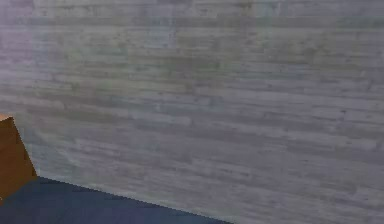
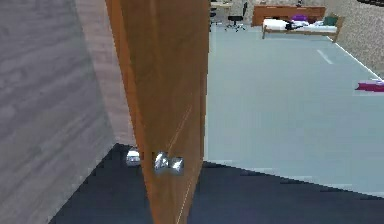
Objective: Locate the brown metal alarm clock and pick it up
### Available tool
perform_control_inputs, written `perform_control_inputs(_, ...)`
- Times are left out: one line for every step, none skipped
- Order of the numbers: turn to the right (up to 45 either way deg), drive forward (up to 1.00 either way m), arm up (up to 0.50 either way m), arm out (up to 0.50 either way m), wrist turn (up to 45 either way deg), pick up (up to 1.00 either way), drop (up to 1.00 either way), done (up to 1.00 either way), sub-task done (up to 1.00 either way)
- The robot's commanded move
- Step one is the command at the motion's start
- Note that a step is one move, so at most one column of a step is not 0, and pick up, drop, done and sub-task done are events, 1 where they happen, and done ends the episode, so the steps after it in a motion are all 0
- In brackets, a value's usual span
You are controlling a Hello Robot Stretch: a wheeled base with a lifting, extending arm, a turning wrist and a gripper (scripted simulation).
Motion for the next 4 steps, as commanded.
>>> perform_control_inputs(0.0,0.25,0.0,0.0,0.0,0.0,0.0,0.0,0.0)
perform_control_inputs(-45.0,0.0,0.0,0.0,0.0,0.0,0.0,0.0,0.0)
perform_control_inputs(-33.0,0.0,0.0,0.0,0.0,0.0,0.0,0.0,0.0)
perform_control_inputs(0.0,1.0,0.0,0.0,0.0,0.0,0.0,0.0,0.0)
